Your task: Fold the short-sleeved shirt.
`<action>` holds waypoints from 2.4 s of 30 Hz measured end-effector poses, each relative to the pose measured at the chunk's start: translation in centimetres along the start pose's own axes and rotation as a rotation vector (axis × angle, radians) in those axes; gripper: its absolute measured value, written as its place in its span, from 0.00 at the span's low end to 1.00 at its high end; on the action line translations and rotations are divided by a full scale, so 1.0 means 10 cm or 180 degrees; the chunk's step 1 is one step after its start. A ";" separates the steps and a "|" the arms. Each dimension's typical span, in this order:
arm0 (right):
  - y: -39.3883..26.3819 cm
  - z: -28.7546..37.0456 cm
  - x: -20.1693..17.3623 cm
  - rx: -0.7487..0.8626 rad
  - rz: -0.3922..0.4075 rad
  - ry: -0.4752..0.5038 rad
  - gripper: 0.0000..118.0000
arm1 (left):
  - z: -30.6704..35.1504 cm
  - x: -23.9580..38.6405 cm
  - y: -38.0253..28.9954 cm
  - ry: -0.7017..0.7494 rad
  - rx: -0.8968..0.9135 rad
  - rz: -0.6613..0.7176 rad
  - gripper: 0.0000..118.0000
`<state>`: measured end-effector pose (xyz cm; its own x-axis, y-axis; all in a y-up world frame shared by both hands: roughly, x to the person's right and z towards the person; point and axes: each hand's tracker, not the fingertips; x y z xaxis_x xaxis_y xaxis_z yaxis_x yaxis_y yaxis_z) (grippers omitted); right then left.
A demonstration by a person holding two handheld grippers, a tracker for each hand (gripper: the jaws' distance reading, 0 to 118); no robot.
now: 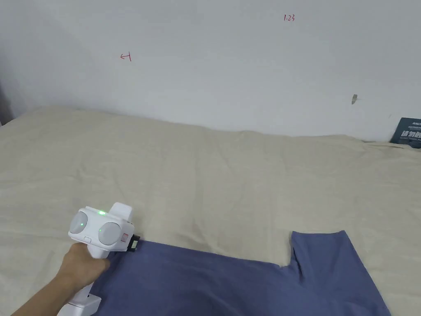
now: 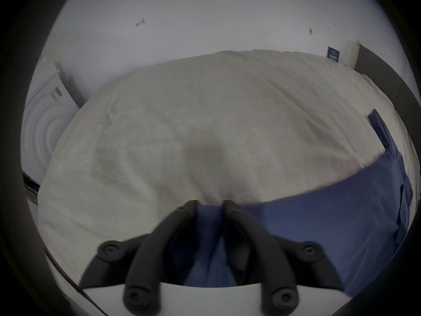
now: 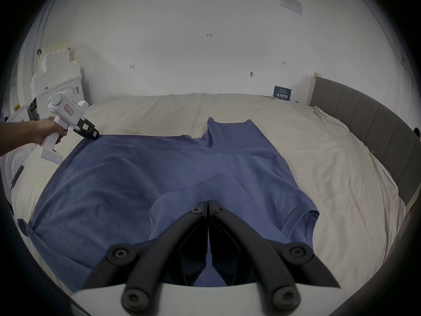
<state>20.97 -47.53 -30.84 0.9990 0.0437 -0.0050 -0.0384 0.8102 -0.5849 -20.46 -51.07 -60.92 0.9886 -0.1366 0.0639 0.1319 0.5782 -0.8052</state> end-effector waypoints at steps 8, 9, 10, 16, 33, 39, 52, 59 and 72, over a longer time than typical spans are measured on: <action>0.12 -0.15 0.29 -0.0064 -0.0262 -0.0091 0.00 | 0.19 -0.14 0.05 -0.0106 0.0064 0.0153 0.00; 0.18 -0.20 0.37 -0.0062 -0.0310 -0.0105 0.00 | 0.26 -0.14 0.04 -0.0136 0.0121 0.0153 0.00; 0.24 -0.28 0.46 -0.0069 -0.0299 -0.0123 0.01 | 0.32 -0.15 0.03 -0.0166 0.0202 0.0169 0.00; 0.80 -1.03 1.17 -0.0399 -0.0449 -0.0225 0.33 | 0.84 -0.12 -0.07 -0.0269 0.0433 0.0325 0.00; 1.13 -2.11 1.39 -0.1296 -0.0133 -0.0122 0.25 | 1.04 -0.16 -0.14 -0.0264 0.0447 0.0479 0.00; 1.11 -2.09 1.36 -0.1254 -0.0277 -0.0116 0.02 | 1.04 -0.17 -0.19 -0.0251 0.0404 0.0496 0.00; 1.52 -1.12 1.30 -0.0349 -0.0152 -0.0102 0.00 | 1.75 -0.43 -0.12 -0.0183 0.0745 0.0530 0.00; 2.00 -0.48 1.18 0.0108 0.0021 -0.0081 0.00 | 2.45 -0.66 -0.01 -0.0080 0.1050 0.0516 0.00; 2.71 0.55 1.00 0.0713 0.0049 -0.0057 0.00 | 3.59 -1.04 0.22 0.0101 0.1574 0.0632 0.00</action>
<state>29.77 -21.94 -42.28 0.9978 0.0657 0.0030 -0.0594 0.9188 -0.3902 -27.81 -19.51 -42.25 0.9963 -0.0057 -0.0855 -0.0314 0.9045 -0.4253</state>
